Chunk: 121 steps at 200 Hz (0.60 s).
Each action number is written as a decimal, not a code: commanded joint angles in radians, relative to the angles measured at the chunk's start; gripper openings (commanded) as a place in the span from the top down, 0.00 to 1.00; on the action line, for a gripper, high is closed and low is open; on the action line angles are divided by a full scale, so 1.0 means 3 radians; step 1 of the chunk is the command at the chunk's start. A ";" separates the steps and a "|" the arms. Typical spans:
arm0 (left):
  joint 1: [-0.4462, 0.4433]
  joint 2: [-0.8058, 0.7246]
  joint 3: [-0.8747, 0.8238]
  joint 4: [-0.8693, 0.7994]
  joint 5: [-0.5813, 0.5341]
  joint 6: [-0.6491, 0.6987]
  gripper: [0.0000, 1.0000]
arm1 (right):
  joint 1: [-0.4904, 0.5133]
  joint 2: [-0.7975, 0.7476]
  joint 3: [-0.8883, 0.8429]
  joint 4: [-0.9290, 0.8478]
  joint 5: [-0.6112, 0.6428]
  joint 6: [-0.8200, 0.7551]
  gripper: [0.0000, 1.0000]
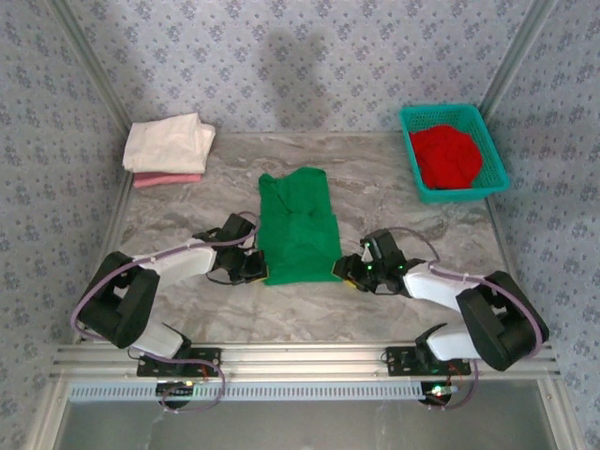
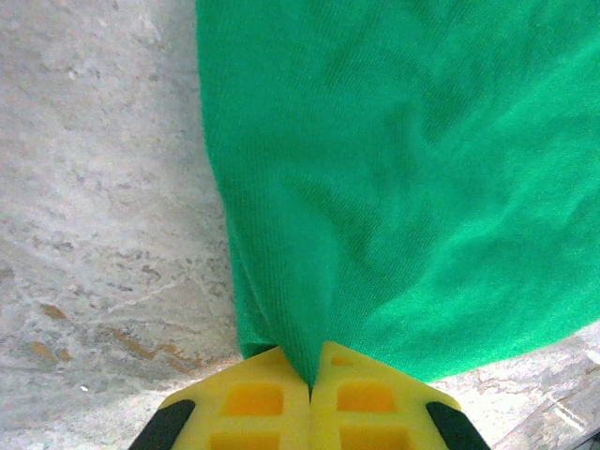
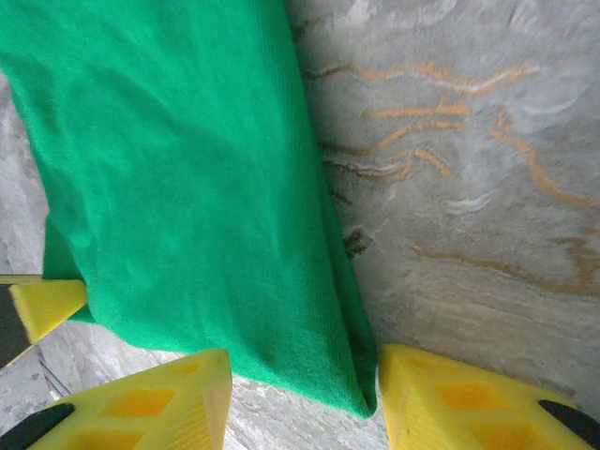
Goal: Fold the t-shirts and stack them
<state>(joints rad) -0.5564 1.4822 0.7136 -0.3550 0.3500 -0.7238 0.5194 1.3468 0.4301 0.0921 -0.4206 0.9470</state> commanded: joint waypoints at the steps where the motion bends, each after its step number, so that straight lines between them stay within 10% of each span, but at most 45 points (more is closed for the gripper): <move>1: 0.0005 0.0007 -0.0026 0.0002 -0.0047 0.0017 1.00 | 0.0057 0.0120 0.0084 0.0124 -0.0051 0.0090 0.52; 121: 0.0013 -0.0177 0.0005 -0.0133 -0.0125 0.0065 1.00 | 0.0106 0.0153 0.0439 -0.0205 0.0134 -0.0051 1.00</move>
<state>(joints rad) -0.5564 1.4773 0.7074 -0.3489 0.3393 -0.7235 0.5461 1.4181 0.5140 0.0715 -0.4049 0.9596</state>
